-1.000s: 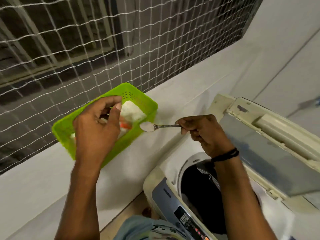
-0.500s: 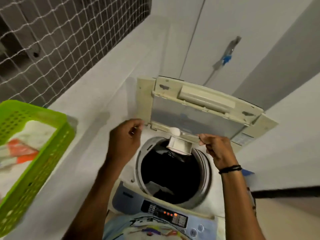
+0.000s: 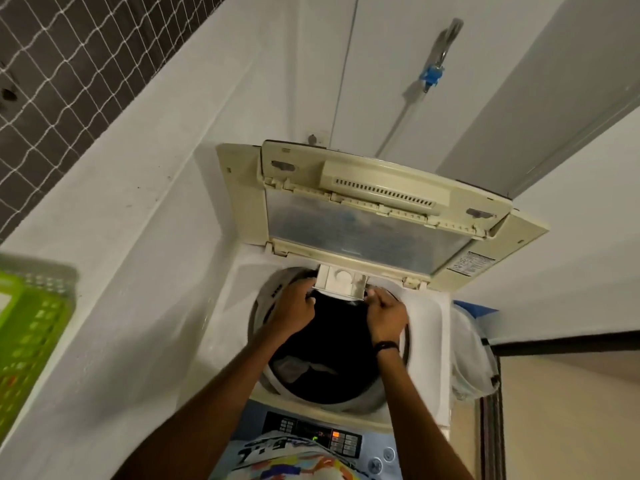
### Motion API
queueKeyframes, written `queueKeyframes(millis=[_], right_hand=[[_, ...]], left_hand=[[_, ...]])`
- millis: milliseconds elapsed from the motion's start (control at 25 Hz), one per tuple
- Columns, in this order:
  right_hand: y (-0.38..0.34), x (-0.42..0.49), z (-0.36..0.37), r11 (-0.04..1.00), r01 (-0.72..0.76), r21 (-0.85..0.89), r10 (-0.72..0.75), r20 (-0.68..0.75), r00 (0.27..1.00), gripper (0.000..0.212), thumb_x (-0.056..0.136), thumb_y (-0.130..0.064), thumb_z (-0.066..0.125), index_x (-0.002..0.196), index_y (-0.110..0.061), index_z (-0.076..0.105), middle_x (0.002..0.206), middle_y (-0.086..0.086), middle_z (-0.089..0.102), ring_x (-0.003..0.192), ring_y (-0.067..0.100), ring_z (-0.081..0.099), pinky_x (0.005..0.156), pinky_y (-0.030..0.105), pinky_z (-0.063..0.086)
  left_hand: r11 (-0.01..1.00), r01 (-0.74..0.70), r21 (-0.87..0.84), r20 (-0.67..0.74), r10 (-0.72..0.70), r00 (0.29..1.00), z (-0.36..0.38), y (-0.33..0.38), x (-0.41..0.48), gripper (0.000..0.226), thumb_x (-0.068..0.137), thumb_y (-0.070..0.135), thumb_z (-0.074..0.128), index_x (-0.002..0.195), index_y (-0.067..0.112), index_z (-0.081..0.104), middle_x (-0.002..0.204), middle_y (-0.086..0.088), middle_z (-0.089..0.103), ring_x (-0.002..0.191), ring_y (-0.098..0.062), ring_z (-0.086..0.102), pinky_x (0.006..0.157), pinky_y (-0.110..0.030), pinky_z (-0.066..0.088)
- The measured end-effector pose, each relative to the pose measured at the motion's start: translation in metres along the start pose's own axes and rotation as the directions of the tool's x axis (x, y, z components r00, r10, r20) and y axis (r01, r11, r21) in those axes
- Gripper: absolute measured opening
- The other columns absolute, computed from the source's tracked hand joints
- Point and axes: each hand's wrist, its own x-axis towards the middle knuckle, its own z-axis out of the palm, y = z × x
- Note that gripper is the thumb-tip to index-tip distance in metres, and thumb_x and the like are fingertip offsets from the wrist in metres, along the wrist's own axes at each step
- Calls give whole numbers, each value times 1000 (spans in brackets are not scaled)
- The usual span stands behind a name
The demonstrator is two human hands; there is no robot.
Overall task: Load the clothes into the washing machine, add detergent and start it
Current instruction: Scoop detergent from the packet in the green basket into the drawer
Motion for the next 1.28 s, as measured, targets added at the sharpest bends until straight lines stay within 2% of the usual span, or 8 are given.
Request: queueKeyframes(millis=[120,200,400,600,800,880,1080,1280], right_hand=[[6,-8,15,965,232,-124,-234,-4,972,21,89,-2,63,103,-9,76,102,7,75,95,20,66,87,14,40],[13,-10,17,920,335,-205,-339,12,941,27,84,5,64,105,-7,74,102,10,74,95,28,66,91,24,45],[18,-9,11,894,372,-250,-384,-1,923,28,87,1,64,112,-7,73,107,9,73,98,24,65,93,21,40],[4,-14,1,998,-36,50,40,-85,996,18,94,-23,61,89,-16,77,83,0,75,86,21,69,80,24,50],[-3,-26,-16,764,-384,519,364,145,920,11,85,-10,69,81,-15,78,79,3,77,83,21,71,84,35,56],[-16,-37,-25,687,-431,585,381,215,899,12,84,-4,68,91,-8,77,82,7,76,79,20,69,78,33,55],[-63,-68,-37,648,-473,597,289,382,878,11,88,-5,65,94,-9,73,80,5,73,61,8,59,51,17,47],[-119,-104,-38,656,-466,594,109,536,837,15,90,-2,60,102,-1,69,82,11,69,46,4,47,39,14,37]], left_hand=[[999,5,53,57,-8,998,15,-1,9,58,92,10,57,148,9,39,153,-10,41,141,-25,38,115,-31,30],[998,8,67,70,-13,997,20,-1,13,60,93,11,58,149,8,37,155,-11,38,142,-26,37,115,-31,30],[995,20,93,105,-29,994,25,-1,14,61,95,12,55,151,8,32,156,-10,35,143,-26,35,115,-31,29],[997,19,77,116,-28,993,21,3,7,63,96,16,54,153,11,27,159,-8,30,145,-25,32,115,-31,27],[999,-6,33,-100,9,995,1,8,-14,58,95,16,56,150,13,35,156,-3,36,144,-21,33,115,-24,22],[1000,-26,13,-184,28,983,-14,6,-28,56,94,20,57,148,15,40,153,-2,41,141,-22,38,115,-27,27],[990,-61,-130,-342,13,940,-61,3,-75,52,94,17,59,144,16,46,146,-3,50,135,-19,47,112,-31,38],[956,-138,-257,-567,-34,823,-111,7,-142,43,93,15,63,135,16,56,134,2,61,122,-12,59,98,-19,44]])
